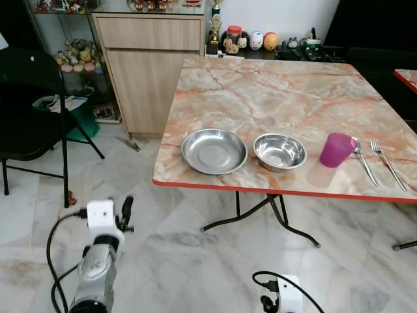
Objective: Setting the table
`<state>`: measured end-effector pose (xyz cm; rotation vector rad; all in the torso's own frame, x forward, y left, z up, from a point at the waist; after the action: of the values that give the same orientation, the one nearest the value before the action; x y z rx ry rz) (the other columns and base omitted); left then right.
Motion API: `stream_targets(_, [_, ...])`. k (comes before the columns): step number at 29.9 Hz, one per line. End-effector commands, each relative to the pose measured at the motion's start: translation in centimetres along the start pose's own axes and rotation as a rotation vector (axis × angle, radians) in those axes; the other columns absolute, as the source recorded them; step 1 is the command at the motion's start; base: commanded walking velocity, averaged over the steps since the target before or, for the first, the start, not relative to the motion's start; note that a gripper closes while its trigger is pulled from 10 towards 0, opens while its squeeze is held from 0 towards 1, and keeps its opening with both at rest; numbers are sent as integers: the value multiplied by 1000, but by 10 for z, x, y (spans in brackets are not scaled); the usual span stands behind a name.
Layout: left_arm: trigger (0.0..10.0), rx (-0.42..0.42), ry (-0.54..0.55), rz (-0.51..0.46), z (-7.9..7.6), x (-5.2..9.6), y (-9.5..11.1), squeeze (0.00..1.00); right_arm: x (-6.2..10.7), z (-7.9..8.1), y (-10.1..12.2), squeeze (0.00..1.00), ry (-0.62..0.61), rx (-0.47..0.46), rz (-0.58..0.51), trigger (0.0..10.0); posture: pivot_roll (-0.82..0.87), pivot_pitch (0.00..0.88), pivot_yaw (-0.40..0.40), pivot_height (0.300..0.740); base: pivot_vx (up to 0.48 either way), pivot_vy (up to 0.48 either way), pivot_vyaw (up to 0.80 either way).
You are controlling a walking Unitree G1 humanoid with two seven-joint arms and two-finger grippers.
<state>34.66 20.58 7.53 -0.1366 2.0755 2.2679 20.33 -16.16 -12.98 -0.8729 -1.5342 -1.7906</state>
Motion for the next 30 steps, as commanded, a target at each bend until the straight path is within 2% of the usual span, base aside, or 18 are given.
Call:
stream_targets(1, [10000,20,-16,-75,-5,-5,19,0,0,-2,0,0,-5,2,-3,10000,155,0,-63,740,0,0,0])
stream_targets(6, [10000,69,-51,-152,-20,-12,46,0,1,-2,-5,0,0,34,18,10000,162,0,-68,740,0,0,0])
stream_targets(11, [10000,80,-74,-170,-28,-16,54,0,1,-1,-4,0,7,39,15,10000,155,0,-63,740,0,0,0])
stream_targets(12, [10000,73,-111,-184,-37,-21,60,0,0,-1,-1,0,7,36,6,10000,146,0,-59,740,0,0,0])
stream_targets(14, [10000,65,-141,-191,-44,-23,63,0,0,-1,1,0,2,44,2,10000,141,0,-59,740,0,0,0])
stream_targets(16, [10000,67,-140,-188,-46,-24,62,0,0,-2,1,0,-1,37,-1,10000,148,0,-66,740,122,0,0])
stream_targets(19, [10000,84,-130,-178,-46,-23,63,0,0,-7,1,0,-47,-28,-6,10000,153,0,-66,740,251,0,-188])
stream_targets(24, [10000,85,-152,-155,-49,-21,60,0,0,-6,1,0,-32,5,3,10000,150,0,-67,740,259,0,-479])
stream_targets(30, [10000,122,-142,-144,-47,-24,61,0,0,-5,5,0,-32,-25,-21,10000,153,0,-65,740,259,0,0])
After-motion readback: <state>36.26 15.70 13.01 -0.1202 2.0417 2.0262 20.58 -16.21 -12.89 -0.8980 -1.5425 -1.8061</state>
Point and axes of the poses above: a point about 5 cm out from each wrist's last joint towards the gripper, its own x axis pointing back from the gripper into the wrist, its own y axis along the axis of the wrist's last joint, z = x × y, the point moved 5 cm from there along -x, pointing out of the wrist towards the gripper, and after that the axes turned 4 degrees about -x, right-handed, at the moved point
